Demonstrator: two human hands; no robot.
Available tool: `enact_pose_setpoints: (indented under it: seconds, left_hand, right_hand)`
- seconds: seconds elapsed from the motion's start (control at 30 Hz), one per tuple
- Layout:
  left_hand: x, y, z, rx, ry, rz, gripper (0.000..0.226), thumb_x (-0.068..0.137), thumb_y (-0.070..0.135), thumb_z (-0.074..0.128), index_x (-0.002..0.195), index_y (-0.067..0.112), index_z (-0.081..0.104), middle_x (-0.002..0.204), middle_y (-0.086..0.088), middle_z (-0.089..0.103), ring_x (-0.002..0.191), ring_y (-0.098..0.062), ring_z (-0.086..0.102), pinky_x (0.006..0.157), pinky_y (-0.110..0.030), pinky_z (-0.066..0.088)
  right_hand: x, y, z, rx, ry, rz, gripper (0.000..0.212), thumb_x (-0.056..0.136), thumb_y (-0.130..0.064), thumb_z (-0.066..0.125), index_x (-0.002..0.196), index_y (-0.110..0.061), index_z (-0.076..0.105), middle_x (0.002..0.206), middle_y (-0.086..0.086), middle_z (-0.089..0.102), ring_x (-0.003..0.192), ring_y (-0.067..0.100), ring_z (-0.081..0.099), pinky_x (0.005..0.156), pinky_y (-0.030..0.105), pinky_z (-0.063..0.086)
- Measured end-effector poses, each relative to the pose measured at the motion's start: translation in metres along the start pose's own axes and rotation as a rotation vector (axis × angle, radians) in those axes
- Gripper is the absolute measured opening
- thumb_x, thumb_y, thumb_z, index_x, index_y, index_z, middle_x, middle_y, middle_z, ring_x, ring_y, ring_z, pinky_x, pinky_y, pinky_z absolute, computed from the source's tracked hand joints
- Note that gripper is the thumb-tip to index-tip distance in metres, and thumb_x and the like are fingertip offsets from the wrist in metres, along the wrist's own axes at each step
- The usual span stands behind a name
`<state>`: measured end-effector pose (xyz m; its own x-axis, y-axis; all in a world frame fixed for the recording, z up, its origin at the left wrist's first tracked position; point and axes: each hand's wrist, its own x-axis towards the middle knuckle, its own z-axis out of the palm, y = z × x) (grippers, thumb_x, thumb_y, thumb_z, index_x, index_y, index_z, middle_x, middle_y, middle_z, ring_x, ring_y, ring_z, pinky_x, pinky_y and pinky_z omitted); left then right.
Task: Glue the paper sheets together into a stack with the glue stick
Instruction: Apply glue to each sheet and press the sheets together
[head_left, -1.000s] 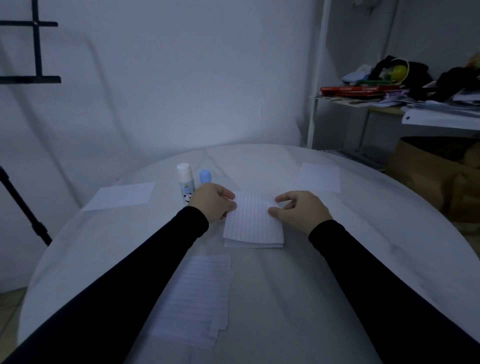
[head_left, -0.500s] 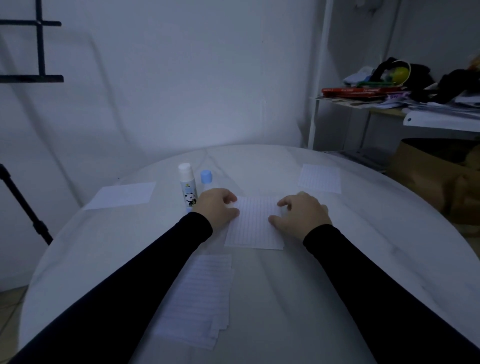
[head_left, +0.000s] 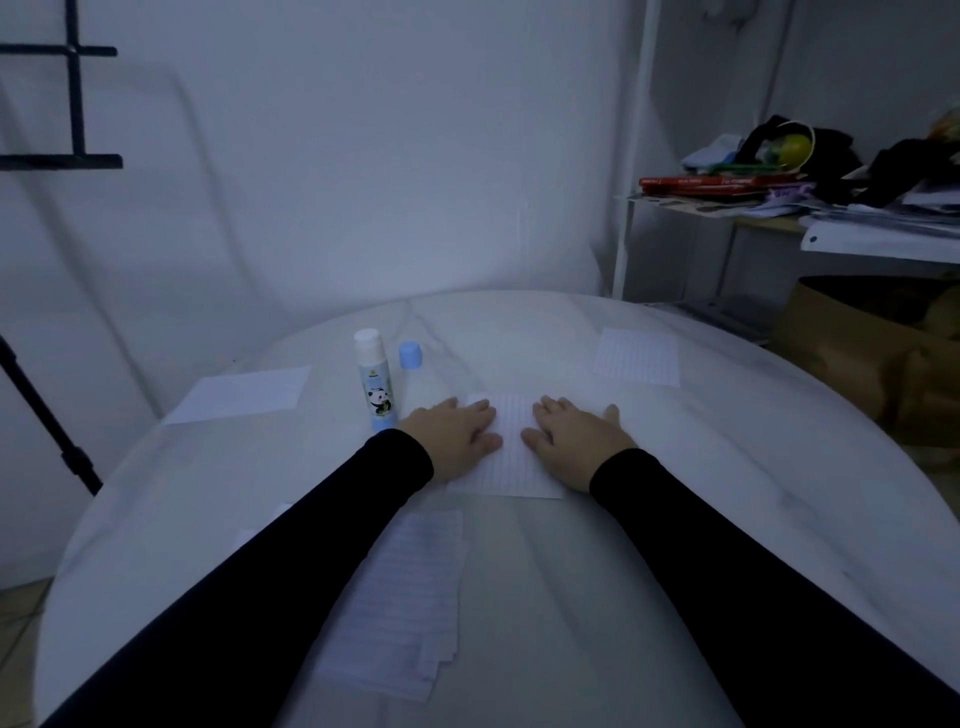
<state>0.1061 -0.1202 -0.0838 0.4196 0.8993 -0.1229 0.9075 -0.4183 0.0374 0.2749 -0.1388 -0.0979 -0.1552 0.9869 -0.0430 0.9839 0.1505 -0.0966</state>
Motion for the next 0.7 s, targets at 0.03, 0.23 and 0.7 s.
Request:
enact_pose_setpoints:
  seconds: [0.03,0.23,0.7]
  left_hand:
    - [0.0,0.001,-0.001,-0.016,0.002,-0.004,0.05,0.1,0.047,0.031,0.141,0.019,0.037,0.156,0.003,0.026,0.145,-0.027,0.02,0.114,-0.041,0.024]
    - [-0.016,-0.004,-0.021,-0.151,0.016,0.02,0.067,0.092,0.053,0.049,0.149,0.027,0.028,0.156,0.006,0.028,0.143,-0.016,0.026,0.114,-0.027,0.019]
    - [-0.043,-0.021,-0.014,-0.131,0.041,-0.144,0.047,0.095,0.04,0.053,0.138,0.024,0.048,0.144,0.003,0.047,0.132,-0.017,0.042,0.109,-0.029,0.031]
  right_hand:
    - [-0.002,0.002,-0.001,0.004,0.012,-0.004,0.053,0.101,-0.04,0.02,0.148,-0.014,0.022,0.158,-0.001,0.016,0.144,0.014,0.017,0.112,0.059,0.01]
    - [-0.018,0.002,-0.009,0.105,-0.017,-0.181,0.05,0.1,-0.04,0.032,0.147,-0.023,0.028,0.158,-0.008,0.017,0.145,0.01,0.016,0.116,0.049,0.004]
    - [-0.039,0.011,-0.008,0.161,0.056,-0.077,0.066,0.078,-0.067,0.055,0.134,-0.032,0.05,0.148,-0.014,0.038,0.138,0.007,0.03,0.115,0.05,-0.001]
